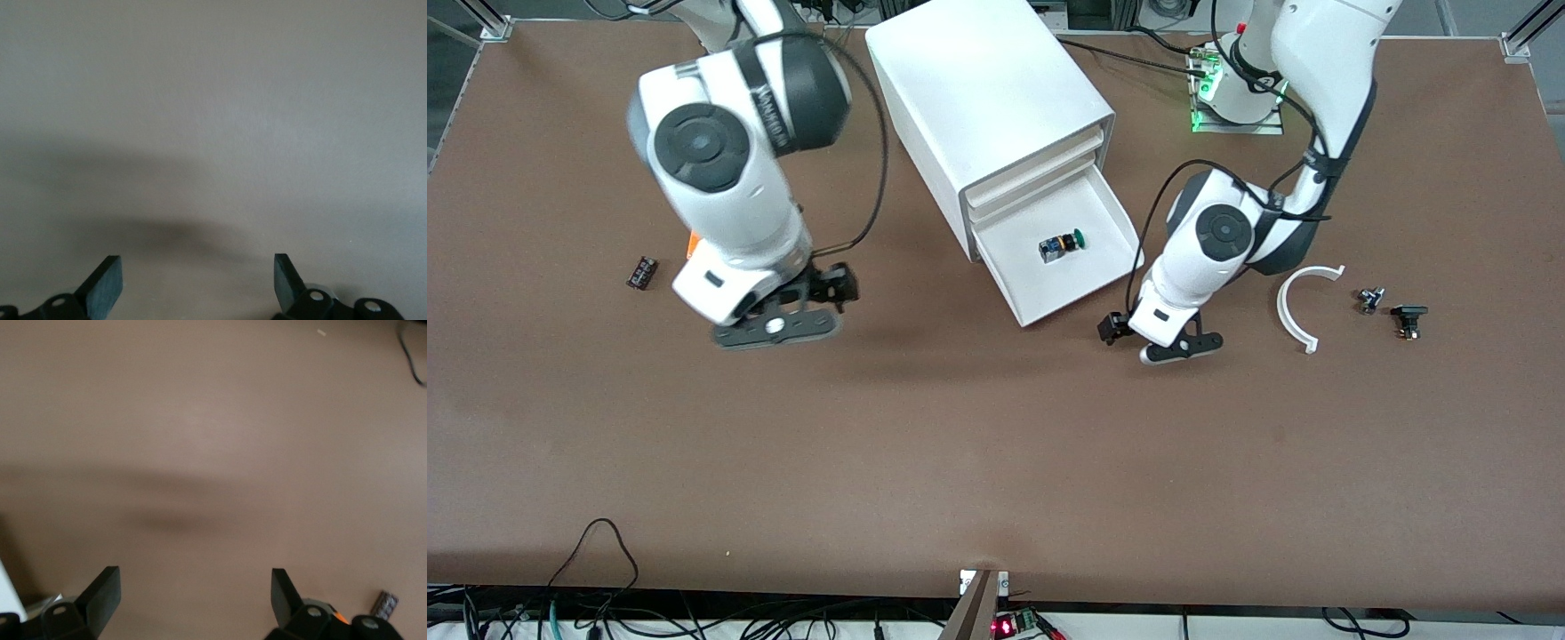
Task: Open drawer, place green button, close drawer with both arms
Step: 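Withdraw the right gripper while the left gripper pushes the drawer shut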
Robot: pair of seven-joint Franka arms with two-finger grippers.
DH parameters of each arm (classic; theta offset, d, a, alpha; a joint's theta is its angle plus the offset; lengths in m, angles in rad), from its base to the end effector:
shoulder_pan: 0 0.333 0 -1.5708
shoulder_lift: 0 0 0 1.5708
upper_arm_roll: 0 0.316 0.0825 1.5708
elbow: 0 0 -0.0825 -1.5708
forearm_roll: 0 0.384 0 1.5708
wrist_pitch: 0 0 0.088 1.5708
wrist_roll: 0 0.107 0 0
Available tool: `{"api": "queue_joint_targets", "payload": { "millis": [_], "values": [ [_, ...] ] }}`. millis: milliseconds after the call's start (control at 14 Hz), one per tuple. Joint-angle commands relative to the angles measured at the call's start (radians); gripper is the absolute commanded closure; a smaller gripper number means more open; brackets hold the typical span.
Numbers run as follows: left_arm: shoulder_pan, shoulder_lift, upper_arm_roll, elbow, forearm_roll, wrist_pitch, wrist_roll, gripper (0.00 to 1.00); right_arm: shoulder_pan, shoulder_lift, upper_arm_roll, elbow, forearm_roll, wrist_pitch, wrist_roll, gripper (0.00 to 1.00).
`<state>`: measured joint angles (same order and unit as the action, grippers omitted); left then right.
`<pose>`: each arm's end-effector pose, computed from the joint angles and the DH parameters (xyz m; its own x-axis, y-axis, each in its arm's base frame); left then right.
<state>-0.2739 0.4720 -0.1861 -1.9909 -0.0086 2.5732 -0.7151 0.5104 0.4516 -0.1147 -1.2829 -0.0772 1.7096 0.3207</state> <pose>0.5597 -0.2723 0.2379 0.9581 0.2849 0.0289 0.2781 -0.9497 0.1437 0.6327 0.2737 0.4932 0.9950 0.0983 0.0176 0.0953 -0.9873 0.1267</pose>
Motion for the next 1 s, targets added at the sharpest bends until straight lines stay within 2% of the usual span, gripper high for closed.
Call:
{"api": "queue_joint_targets", "payload": {
  "millis": [0, 286, 571, 643, 786, 929],
  "values": [
    [-0.051, -0.007, 0.008, -0.046, -0.013, 0.039, -0.073, 0.0, -0.119, -0.048, 0.013, -0.081, 0.01, 0.004, 0.047, 0.0],
    [-0.06, -0.038, -0.064, -0.124, -0.071, 0.039, -0.078, 0.0, -0.245, -0.126, 0.015, -0.154, 0.004, -0.005, 0.08, 0.0],
    [-0.077, -0.052, -0.148, -0.174, -0.255, 0.03, -0.076, 0.0, -0.328, -0.191, 0.024, -0.188, 0.0, -0.011, 0.063, 0.0],
    [-0.077, -0.059, -0.157, -0.174, -0.258, 0.015, -0.076, 0.0, -0.346, -0.2, 0.033, -0.193, 0.0, -0.024, 0.061, 0.0],
    [-0.079, -0.073, -0.185, -0.175, -0.258, -0.014, -0.06, 0.0, -0.436, -0.22, 0.117, -0.199, -0.001, -0.036, 0.049, 0.0],
    [-0.079, -0.076, -0.206, -0.18, -0.258, -0.024, -0.06, 0.0, -0.46, -0.234, 0.132, -0.202, -0.003, -0.044, 0.046, 0.0]
  ]
}}
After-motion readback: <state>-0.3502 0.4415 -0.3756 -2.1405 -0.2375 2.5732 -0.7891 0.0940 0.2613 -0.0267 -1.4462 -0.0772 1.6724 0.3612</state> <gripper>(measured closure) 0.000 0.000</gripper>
